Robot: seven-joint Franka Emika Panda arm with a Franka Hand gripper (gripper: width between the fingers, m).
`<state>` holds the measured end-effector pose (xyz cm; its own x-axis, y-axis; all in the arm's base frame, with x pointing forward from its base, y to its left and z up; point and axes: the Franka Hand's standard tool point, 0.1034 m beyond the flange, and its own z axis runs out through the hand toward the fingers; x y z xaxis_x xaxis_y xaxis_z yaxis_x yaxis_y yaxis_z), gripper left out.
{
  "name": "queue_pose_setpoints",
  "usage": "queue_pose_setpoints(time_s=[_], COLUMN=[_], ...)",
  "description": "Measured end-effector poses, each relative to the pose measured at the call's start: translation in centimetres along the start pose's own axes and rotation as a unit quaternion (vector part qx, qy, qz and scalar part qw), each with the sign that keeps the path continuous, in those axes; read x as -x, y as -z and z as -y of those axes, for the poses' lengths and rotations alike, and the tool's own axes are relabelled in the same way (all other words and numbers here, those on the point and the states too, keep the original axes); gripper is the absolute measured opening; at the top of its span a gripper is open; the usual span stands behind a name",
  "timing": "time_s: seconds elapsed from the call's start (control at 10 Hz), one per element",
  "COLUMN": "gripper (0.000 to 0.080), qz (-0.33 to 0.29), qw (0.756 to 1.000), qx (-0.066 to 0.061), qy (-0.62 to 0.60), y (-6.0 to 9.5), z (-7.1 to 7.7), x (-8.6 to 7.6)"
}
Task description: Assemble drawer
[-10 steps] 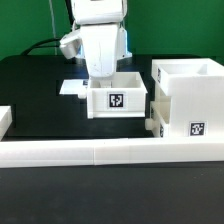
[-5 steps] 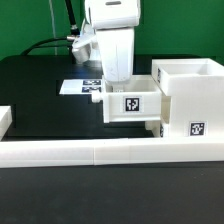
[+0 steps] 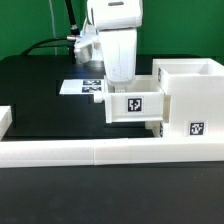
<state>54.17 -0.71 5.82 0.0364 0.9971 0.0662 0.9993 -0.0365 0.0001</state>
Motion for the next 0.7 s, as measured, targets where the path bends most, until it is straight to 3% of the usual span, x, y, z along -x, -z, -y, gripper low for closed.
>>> queue_pose_setpoints(time_s=[0.7], gripper=[0.0041], qz=[-0.002], qw=[1.0], qx=[-0.005], qy=[0.001], y=[-0.6], z=[0.22], x=[-0.42])
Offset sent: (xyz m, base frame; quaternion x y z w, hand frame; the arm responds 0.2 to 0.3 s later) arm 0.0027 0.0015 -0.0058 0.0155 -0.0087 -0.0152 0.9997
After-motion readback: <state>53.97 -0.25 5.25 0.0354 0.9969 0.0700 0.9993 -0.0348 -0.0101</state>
